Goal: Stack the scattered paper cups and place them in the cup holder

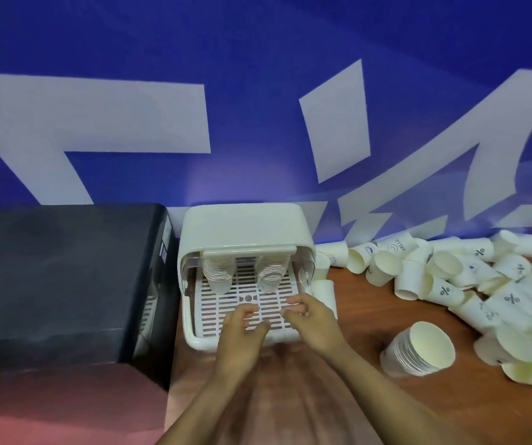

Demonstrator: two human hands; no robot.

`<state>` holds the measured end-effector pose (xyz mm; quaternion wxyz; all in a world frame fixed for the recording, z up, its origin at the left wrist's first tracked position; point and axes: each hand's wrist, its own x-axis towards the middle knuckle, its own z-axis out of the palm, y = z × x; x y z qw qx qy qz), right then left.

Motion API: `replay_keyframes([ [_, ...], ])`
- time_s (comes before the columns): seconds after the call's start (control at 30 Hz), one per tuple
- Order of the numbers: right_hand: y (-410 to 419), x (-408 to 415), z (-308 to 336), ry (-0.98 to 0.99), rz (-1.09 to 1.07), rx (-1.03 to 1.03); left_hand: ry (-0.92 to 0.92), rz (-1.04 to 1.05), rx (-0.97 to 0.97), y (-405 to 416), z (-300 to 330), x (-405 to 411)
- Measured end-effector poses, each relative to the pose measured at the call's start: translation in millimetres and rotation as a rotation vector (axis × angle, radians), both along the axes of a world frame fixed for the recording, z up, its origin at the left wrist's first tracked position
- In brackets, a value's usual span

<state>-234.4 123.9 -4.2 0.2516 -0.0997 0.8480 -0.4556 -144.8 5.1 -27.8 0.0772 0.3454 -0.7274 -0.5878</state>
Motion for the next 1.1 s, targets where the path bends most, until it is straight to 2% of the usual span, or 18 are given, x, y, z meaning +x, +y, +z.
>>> replay_keyframes([
  [0.2, 57, -28, 41, 0.128, -0.046, 0.118, -0.013, -0.314, -0.191, 37, 25, -32],
  [0.4, 114, -85, 70, 0.200, -0.016, 0.210, -0.111, -0.426, -0.170, 89, 34, -74],
  [0.53, 149, -140, 75, 0.264, 0.045, 0.308, -0.194, -0.359, -0.162, 115, 32, -105],
  [0.67, 173, -189, 57, 0.297, 0.144, 0.413, -0.202, -0.230, -0.205, 126, 12, -143],
  [0.83, 179, -230, 29, 0.373, 0.286, 0.533, -0.379, -0.115, -0.223, 134, -17, -175],
  [1.0, 176, -256, 6, 0.430, 0.427, 0.614, -0.433, -0.071, -0.440, 146, -36, -185],
  [1.1, 171, -269, -1, 0.427, 0.482, 0.623, -0.436, -0.040, -0.504, 147, -39, -190],
])
